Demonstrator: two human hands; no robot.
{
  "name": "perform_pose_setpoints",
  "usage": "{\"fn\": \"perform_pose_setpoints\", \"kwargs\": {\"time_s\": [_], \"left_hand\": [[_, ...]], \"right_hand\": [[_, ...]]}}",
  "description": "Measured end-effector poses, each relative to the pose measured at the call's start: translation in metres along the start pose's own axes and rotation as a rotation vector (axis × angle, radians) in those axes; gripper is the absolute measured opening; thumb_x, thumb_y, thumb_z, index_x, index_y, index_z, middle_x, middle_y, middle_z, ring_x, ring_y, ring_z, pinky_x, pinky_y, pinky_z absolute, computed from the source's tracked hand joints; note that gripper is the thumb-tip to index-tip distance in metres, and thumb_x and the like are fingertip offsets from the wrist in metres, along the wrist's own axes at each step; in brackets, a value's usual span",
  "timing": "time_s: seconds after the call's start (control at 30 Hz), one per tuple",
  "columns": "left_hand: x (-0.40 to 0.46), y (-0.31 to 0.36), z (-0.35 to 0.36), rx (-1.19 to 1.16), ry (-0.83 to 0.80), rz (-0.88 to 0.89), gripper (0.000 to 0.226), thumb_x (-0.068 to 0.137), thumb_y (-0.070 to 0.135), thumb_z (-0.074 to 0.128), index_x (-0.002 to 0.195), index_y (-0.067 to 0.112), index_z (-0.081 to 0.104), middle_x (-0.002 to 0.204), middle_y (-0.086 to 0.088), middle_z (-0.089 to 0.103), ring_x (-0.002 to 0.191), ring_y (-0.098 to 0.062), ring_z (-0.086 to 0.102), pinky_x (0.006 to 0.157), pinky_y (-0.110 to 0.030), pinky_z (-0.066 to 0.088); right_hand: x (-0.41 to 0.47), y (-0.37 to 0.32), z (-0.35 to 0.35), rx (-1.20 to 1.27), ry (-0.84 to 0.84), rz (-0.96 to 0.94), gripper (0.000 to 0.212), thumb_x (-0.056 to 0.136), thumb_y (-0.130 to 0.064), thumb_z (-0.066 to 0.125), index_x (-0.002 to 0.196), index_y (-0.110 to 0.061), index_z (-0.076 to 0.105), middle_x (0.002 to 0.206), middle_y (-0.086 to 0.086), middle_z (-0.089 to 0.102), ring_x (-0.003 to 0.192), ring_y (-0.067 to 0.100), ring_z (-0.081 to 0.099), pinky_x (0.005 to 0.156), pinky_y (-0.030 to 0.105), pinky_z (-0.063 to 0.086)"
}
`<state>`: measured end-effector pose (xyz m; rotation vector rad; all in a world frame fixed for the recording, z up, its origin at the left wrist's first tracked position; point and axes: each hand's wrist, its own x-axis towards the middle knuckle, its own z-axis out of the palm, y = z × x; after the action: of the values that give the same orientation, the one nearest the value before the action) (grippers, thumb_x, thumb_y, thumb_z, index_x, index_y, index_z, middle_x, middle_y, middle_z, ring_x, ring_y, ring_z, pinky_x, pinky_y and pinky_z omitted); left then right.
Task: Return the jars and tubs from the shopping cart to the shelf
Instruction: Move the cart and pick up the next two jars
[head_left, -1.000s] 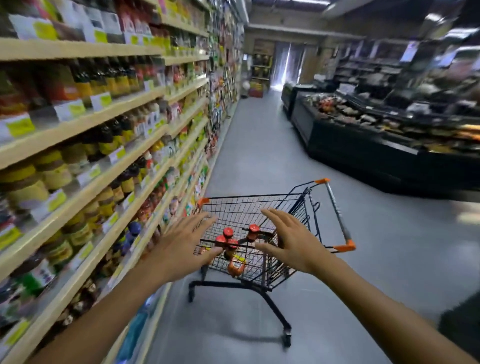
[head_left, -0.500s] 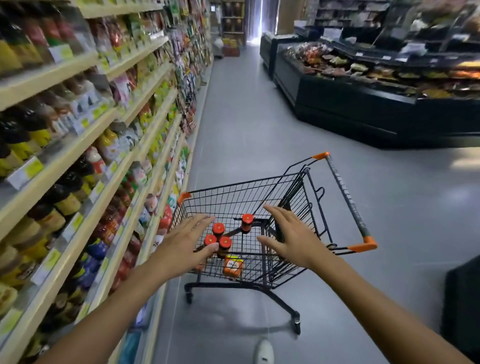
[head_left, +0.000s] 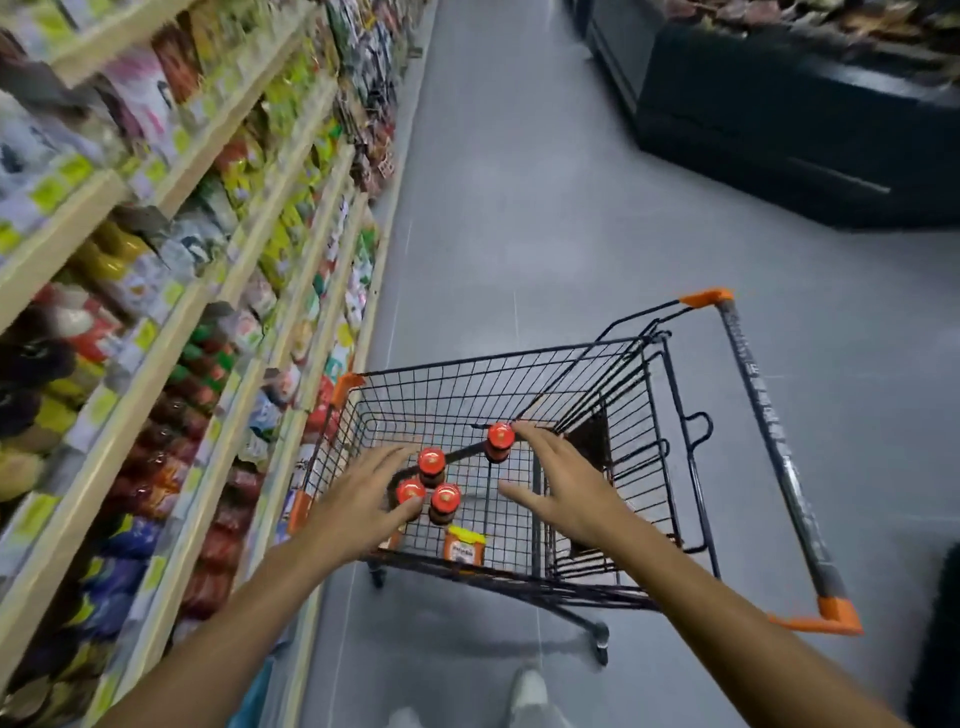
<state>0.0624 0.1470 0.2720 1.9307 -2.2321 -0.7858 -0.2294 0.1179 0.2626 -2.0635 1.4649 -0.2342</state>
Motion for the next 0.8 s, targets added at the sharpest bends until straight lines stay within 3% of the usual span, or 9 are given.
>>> {"fn": "perform_pose_setpoints", "kwargs": {"time_s": [0.2,0.5,0.7,0.8], "left_hand": [[0.062,-0.057,0.019,-0.048,-0.091,-0.030,0.070,0.097,0.044,0.061,0.157,0.030,0.027,0.161,0.008,0.028,0.149,-0.016,0.028,0.123,-0.044,0.027],[0.146,-0.151,0.071,-0.035,-0.281,-0.023,0.076,0.094,0.050,0.060,0.157,0.034,0.021,0.164,0.008,0.023,0.151,-0.021,0.025,0.121,-0.045,0.030],[0.183,-0.183,0.118,-0.054,-0.334,-0.007,0.077,0.094,0.045,0.063,0.158,0.032,0.022,0.165,0.007,0.022,0.151,-0.018,0.025,0.122,-0.042,0.026],[0.193,-0.195,0.140,-0.067,-0.353,-0.025,0.077,0.095,0.046,0.063,0.158,0.030,0.022,0.165,0.003,0.024,0.151,-0.018,0.024,0.124,-0.041,0.024]], "right_hand": [[0.058,0.008,0.036,0.027,-0.052,0.051,0.083,0.094,-0.066,0.053,0.160,-0.038,0.012,0.166,-0.005,0.025,0.151,0.014,0.022,0.117,0.029,0.020],[0.127,0.028,0.122,0.073,-0.152,0.165,0.085,0.092,-0.068,0.053,0.160,-0.037,0.011,0.167,-0.005,0.021,0.153,0.014,0.019,0.123,0.040,0.026],[0.157,0.066,0.191,0.070,-0.245,0.187,0.087,0.093,-0.065,0.055,0.161,-0.036,0.008,0.168,-0.007,0.016,0.153,0.013,0.016,0.123,0.040,0.027],[0.172,0.090,0.228,0.089,-0.302,0.176,0.090,0.093,-0.059,0.061,0.161,-0.036,0.006,0.168,-0.006,0.014,0.153,0.016,0.018,0.120,0.033,0.023]]}}
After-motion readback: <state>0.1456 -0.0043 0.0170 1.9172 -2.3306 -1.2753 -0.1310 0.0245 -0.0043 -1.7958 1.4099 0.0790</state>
